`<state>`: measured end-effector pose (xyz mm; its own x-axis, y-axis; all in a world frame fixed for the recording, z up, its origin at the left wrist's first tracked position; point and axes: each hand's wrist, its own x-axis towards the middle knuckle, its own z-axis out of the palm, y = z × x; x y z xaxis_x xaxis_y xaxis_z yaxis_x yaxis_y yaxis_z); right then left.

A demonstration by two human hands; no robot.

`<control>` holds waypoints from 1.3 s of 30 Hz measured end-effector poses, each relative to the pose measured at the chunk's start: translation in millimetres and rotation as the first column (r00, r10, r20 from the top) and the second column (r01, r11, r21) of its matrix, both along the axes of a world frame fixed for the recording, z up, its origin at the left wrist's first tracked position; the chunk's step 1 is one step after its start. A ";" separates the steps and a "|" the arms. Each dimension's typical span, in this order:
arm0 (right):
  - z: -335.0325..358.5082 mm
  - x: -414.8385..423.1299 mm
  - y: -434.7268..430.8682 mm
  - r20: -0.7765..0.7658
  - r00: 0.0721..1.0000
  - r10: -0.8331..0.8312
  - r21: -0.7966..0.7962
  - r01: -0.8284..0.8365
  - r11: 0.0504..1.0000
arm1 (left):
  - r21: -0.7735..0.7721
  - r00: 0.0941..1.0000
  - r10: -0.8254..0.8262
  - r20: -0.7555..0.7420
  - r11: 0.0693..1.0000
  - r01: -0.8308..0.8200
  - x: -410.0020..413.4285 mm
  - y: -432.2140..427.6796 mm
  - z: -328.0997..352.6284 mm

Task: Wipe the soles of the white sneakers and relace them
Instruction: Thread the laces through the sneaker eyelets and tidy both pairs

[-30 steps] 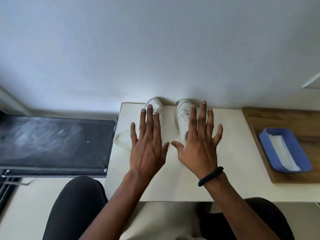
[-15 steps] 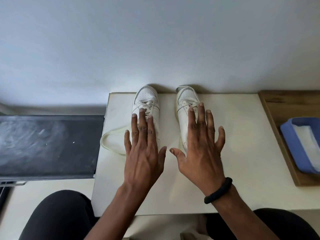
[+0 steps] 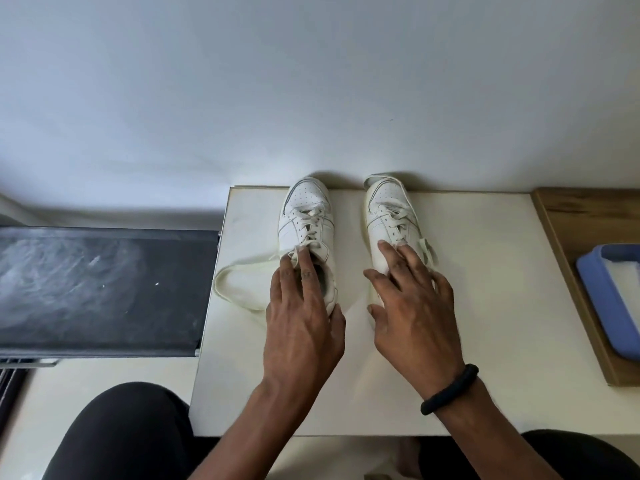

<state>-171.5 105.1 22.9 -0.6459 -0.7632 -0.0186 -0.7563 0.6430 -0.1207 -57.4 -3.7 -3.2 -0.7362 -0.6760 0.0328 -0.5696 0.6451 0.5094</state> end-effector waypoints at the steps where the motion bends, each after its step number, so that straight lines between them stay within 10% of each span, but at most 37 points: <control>1: -0.5 -1.1 0.2 0.016 1.000 -0.006 -0.007 0.006 1.000 | -0.005 1.000 -0.003 0.007 1.000 0.003 0.4 1.7 0.3; 24: -1.5 -15.7 52.1 0.118 0.970 -0.211 -0.007 0.213 0.977 | -0.169 0.986 -0.097 -0.136 0.983 0.074 -10.4 40.7 -25.7; 29: 12.4 -2.6 23.8 -0.012 0.987 -0.161 -0.209 0.155 0.965 | 0.052 0.964 -0.048 -0.261 0.997 0.064 -10.0 25.4 -13.9; 32: 6.2 9.1 2.8 0.233 0.973 0.000 -0.476 0.114 0.872 | 0.239 0.940 0.067 -0.336 0.971 0.016 -8.6 8.8 -13.8; 39: -11.1 15.1 -14.5 0.315 0.949 0.005 -0.501 0.162 0.850 | 0.299 0.928 0.126 -0.349 0.954 -0.018 -9.9 -2.0 -12.2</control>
<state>-156.4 90.6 11.8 -0.7313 -0.6620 0.1642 -0.5812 0.4789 -0.6579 -67.2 -5.7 -15.4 -0.6595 -0.7470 0.0842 -0.3513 0.4053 0.8440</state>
